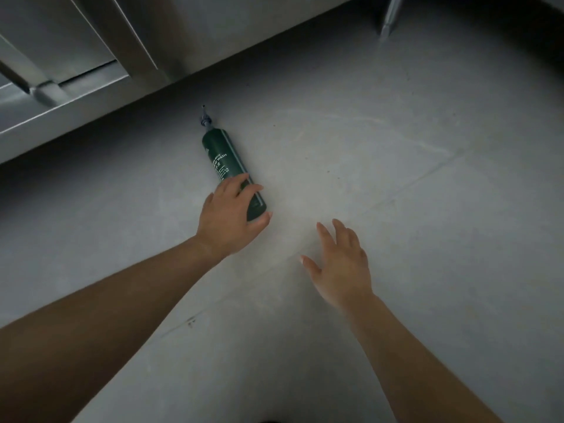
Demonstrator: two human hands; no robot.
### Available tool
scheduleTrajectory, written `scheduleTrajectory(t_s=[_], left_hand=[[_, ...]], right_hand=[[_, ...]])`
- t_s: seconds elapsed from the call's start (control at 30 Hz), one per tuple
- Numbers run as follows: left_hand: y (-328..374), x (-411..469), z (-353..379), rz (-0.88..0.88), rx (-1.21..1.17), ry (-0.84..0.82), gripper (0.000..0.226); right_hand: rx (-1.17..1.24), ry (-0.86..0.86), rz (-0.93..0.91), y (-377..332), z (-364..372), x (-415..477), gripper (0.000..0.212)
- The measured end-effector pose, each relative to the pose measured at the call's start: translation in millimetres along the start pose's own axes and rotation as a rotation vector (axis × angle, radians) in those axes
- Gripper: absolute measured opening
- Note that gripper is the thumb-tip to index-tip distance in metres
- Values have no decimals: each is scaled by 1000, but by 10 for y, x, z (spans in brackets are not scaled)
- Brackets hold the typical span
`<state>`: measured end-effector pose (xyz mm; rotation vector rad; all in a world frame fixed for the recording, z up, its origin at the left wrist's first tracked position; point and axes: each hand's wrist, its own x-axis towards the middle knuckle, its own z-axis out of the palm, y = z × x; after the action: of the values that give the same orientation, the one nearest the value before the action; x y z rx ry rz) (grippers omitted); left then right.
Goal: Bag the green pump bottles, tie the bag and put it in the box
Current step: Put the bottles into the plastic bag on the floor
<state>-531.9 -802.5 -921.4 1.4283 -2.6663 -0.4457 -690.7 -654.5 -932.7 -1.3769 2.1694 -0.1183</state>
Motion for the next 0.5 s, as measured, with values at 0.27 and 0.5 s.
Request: scheduleTrajectory(t_s=[0.27, 0.5], left_hand=[[-42, 100, 169, -127, -101, -35, 61], [-20, -156, 257, 9, -143, -15, 45]], right_hand=[[-56, 14, 12, 153, 292, 24, 74], [-64, 93, 12, 374, 335, -163, 76]])
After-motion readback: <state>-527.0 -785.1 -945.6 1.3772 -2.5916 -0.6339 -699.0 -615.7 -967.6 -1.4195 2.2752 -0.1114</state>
